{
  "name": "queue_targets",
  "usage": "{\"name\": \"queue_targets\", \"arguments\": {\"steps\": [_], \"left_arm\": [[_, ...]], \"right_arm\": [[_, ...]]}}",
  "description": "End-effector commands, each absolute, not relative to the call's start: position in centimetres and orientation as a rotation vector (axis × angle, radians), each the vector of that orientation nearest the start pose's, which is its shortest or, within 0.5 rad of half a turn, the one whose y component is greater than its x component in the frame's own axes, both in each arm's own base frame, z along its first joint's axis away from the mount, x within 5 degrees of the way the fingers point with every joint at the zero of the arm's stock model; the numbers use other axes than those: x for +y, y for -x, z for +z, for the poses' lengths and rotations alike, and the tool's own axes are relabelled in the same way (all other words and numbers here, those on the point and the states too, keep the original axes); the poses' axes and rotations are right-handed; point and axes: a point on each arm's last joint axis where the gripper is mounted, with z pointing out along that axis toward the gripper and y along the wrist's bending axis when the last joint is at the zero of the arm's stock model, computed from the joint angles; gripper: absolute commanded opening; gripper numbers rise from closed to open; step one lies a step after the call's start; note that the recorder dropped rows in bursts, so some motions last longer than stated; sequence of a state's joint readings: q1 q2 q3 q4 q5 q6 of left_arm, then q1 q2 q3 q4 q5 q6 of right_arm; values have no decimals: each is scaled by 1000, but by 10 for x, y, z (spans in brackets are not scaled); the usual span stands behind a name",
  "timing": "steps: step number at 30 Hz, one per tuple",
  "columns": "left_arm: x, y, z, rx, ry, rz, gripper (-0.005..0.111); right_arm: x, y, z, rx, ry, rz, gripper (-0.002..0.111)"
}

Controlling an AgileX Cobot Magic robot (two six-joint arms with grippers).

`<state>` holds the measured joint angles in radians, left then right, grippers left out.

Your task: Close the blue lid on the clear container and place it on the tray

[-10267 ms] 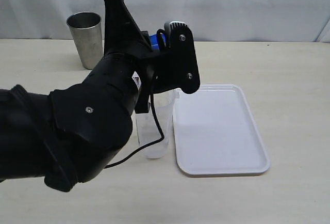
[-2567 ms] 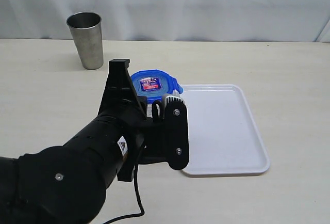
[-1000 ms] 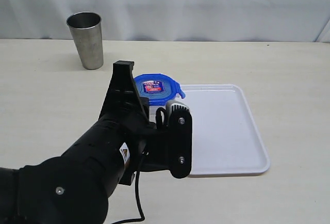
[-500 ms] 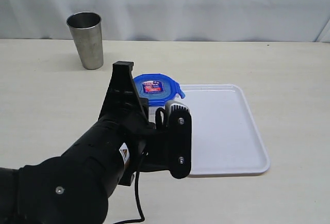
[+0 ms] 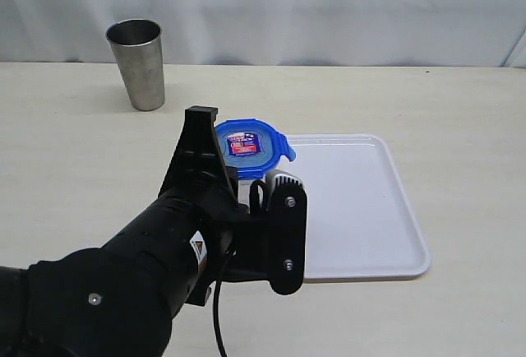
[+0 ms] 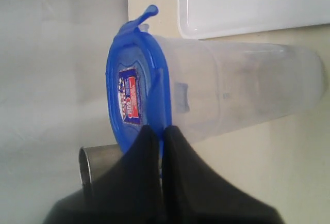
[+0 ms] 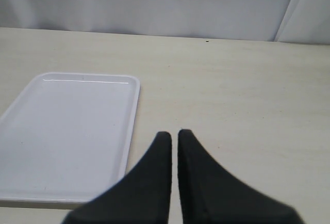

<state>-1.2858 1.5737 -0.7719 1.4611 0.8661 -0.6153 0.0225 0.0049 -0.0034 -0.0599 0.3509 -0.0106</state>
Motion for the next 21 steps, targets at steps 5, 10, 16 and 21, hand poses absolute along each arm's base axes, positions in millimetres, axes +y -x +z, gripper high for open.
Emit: {"name": "queue_targets", "arguments": {"steps": [5, 10, 16, 21], "left_arm": [[-251, -143, 214, 1425, -1651, 730, 0], [-251, -143, 214, 1424, -1651, 730, 0], [-251, -143, 214, 1424, -1651, 730, 22], [-251, -143, 213, 1434, -1649, 726, 44]], "right_arm": [[-1, -53, 182, 1829, 57, -53, 5], [-1, -53, 182, 1829, 57, -53, 5], [-1, -53, 182, 1829, 57, -53, 5], [-1, -53, 182, 1829, 57, -53, 5]]}}
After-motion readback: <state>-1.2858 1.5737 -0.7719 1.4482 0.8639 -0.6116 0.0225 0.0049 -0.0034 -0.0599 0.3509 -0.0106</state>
